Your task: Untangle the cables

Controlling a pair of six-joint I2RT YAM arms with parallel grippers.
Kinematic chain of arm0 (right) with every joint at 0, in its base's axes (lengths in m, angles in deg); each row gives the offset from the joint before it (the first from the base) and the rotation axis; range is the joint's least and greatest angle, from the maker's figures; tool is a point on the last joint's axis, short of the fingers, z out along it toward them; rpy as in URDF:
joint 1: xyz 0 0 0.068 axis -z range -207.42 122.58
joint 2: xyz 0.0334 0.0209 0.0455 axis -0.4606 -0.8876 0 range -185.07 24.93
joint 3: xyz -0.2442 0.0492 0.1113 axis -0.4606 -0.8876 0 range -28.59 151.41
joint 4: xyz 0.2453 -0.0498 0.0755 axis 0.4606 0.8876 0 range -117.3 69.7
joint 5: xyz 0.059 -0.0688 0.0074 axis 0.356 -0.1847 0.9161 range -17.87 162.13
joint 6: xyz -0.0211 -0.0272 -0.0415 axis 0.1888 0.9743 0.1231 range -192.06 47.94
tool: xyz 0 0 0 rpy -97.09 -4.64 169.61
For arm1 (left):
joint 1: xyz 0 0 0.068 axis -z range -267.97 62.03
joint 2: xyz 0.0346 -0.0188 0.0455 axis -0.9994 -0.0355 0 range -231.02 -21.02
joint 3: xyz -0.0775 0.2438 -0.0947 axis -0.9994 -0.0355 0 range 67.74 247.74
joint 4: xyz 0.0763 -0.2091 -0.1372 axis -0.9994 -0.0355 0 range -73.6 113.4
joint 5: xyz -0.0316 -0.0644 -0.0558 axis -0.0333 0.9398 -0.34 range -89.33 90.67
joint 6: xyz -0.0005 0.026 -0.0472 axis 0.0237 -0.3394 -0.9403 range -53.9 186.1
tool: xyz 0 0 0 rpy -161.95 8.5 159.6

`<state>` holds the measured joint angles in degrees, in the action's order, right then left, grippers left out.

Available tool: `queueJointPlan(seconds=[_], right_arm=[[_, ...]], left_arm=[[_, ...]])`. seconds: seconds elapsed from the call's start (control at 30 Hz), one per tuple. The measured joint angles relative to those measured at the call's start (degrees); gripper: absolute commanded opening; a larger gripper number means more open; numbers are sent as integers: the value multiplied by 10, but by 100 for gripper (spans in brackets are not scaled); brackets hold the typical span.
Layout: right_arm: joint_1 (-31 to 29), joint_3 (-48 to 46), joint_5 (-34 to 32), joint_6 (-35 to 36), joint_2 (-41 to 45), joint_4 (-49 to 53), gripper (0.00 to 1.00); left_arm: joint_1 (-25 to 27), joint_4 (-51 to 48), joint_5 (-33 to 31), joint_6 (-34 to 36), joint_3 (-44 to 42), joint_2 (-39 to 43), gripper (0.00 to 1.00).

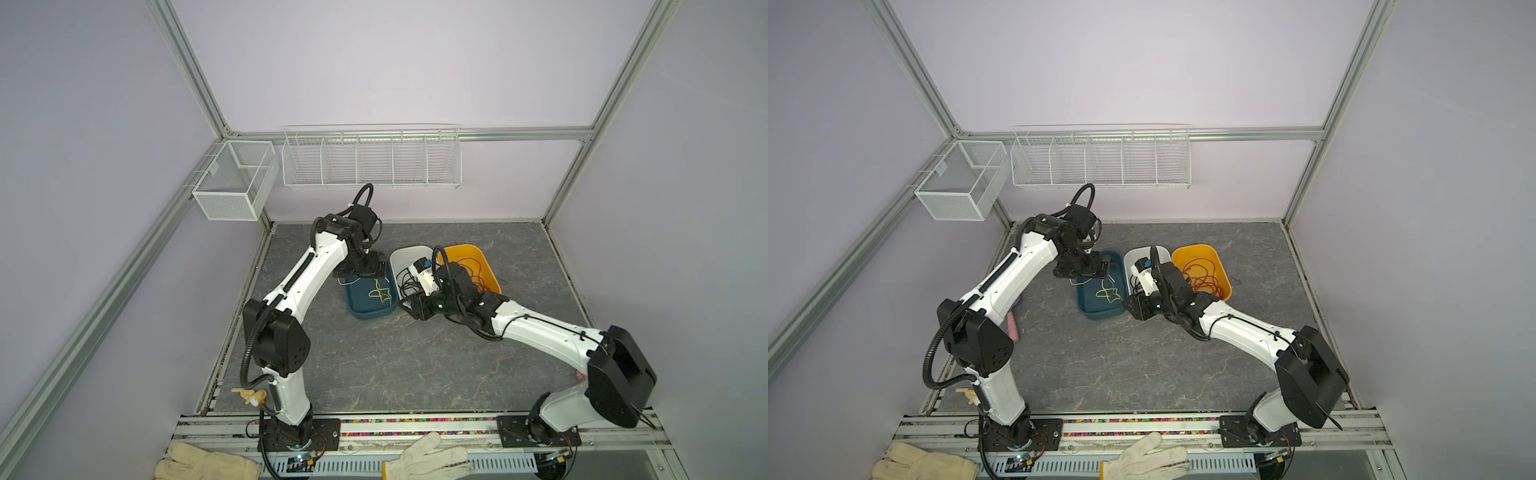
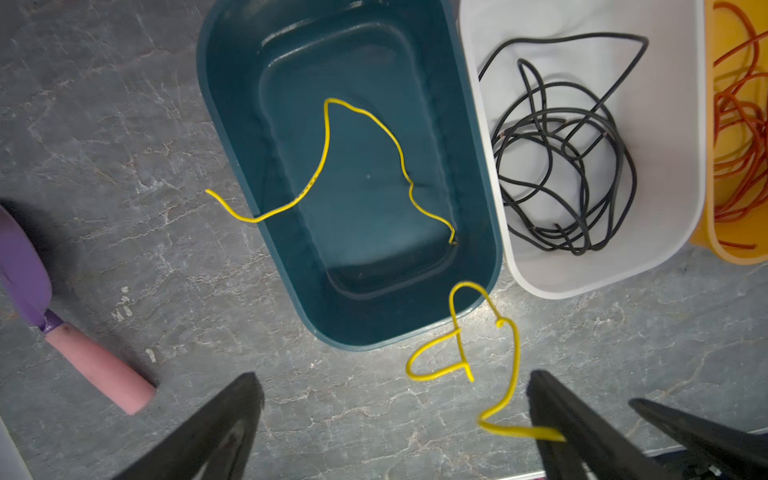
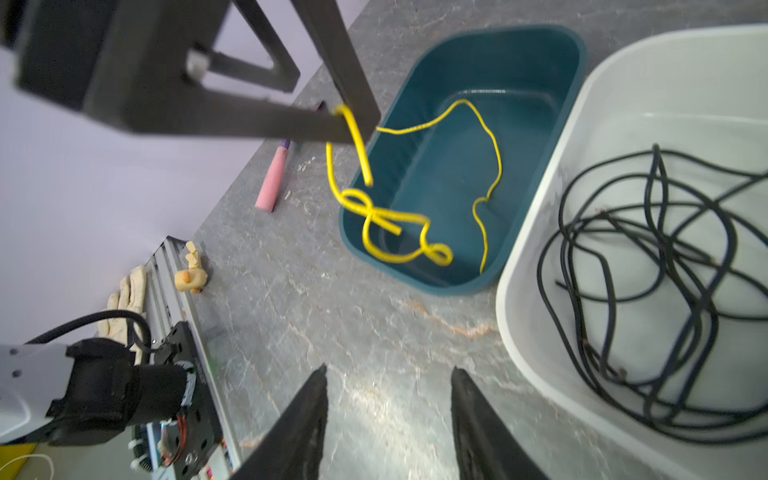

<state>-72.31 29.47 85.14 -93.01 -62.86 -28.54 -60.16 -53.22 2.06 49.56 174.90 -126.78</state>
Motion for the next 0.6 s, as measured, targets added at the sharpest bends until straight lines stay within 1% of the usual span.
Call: queueJointPlan(seconds=[0.2, 0.4, 0.6], right_arm=[[-21, 33, -1, 14, -72, -99, 51], [-30, 35, -3, 41, -128, -186, 50], [-31, 31, -21, 71, -167, -272, 43]], left_arm=[[-1, -7, 4, 0, 0, -3, 99], [-12, -9, 24, 0, -1, -2, 99], [-28, -1, 64, -5, -37, 12, 99]])
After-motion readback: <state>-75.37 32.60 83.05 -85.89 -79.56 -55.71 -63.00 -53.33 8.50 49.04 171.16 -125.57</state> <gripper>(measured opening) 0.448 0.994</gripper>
